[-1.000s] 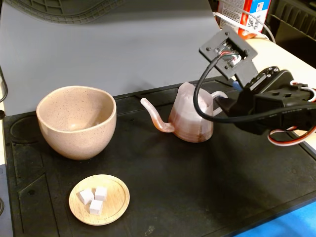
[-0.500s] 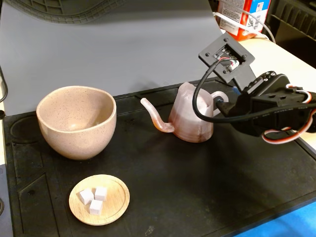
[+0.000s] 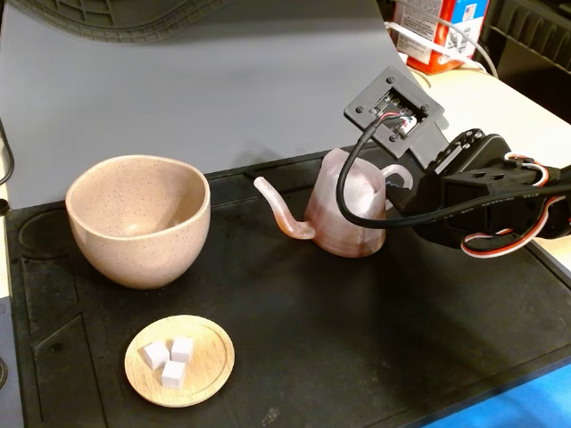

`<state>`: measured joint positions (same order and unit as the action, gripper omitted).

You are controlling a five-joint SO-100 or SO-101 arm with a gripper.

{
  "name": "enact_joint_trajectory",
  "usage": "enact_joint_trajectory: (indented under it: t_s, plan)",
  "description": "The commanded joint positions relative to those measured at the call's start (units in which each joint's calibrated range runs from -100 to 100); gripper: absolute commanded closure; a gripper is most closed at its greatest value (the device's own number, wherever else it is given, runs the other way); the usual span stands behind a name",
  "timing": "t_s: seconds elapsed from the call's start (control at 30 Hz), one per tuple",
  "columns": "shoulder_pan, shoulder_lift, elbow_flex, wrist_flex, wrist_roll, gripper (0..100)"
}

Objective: Pick up a kettle and pour liquid into a cup.

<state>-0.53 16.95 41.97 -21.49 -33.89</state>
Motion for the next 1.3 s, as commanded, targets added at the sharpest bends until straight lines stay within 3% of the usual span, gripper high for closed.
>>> enact_joint_trajectory:
  t_s: [0.0, 0.63, 0.73, 1.0, 1.27]
  plan:
    - [0.3, -0.7, -2.3, -1.0, 0.3, 84]
    - [1.1, -1.3, -2.3, -1.0, -0.1, 85]
    - [1.1, -1.3, -2.4, -1.0, -0.1, 99]
    - [1.1, -1.8, -2.4, -1.0, -0.2, 99]
    - [0.9, -12.7, -2.2, -0.1, -0.2, 99]
